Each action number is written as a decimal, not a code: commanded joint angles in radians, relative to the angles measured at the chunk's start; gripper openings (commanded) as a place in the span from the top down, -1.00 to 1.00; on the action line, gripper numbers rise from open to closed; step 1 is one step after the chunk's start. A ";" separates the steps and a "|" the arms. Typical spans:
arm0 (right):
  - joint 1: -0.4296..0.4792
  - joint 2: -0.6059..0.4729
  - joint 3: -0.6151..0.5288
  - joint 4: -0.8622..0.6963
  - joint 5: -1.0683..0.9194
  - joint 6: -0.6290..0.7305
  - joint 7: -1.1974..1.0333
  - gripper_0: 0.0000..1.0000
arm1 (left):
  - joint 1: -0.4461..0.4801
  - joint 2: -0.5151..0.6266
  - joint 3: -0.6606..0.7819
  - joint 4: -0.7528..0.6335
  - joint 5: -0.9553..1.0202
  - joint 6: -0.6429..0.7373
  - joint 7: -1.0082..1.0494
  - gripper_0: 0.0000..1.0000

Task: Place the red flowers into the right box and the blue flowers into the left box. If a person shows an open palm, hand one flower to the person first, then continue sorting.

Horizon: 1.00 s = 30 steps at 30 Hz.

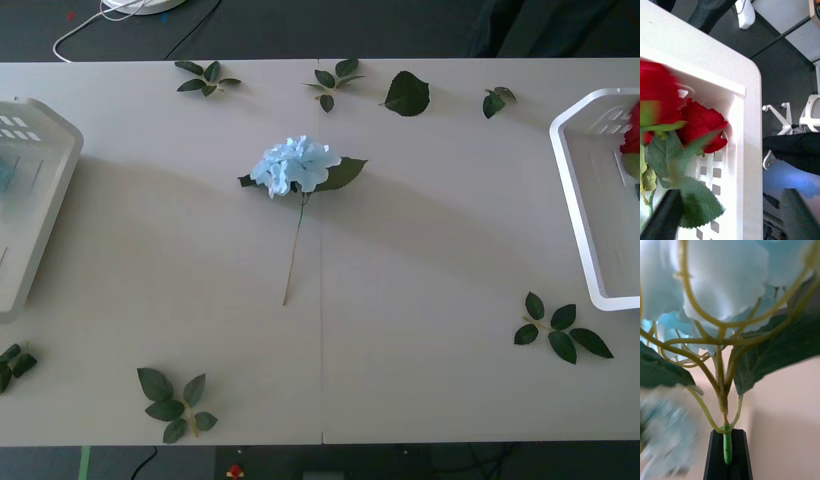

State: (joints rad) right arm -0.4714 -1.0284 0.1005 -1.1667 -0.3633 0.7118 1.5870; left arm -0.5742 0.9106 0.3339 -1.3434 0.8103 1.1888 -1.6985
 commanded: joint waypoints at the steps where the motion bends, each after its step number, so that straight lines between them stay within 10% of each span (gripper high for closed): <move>1: -0.009 -0.038 0.022 -0.005 0.004 -0.026 -0.002 -1.00 | 0.149 0.083 0.091 -0.022 0.043 -0.038 -0.176 1.00; 13: 0.077 -0.038 -0.058 -0.206 -0.246 0.077 -0.016 -1.00 | 0.419 0.065 0.074 -0.008 0.078 -0.371 -0.190 1.00; 30: 0.336 -0.038 -0.262 -0.763 -0.691 0.129 -0.025 -1.00 | 0.439 -0.012 -0.050 0.148 0.035 -0.719 -0.213 1.00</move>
State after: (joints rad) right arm -0.1648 -1.0287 -0.1147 -1.8406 -0.9997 0.8377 1.5855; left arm -0.1432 0.9200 0.2707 -1.1908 0.8619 0.5014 -1.9187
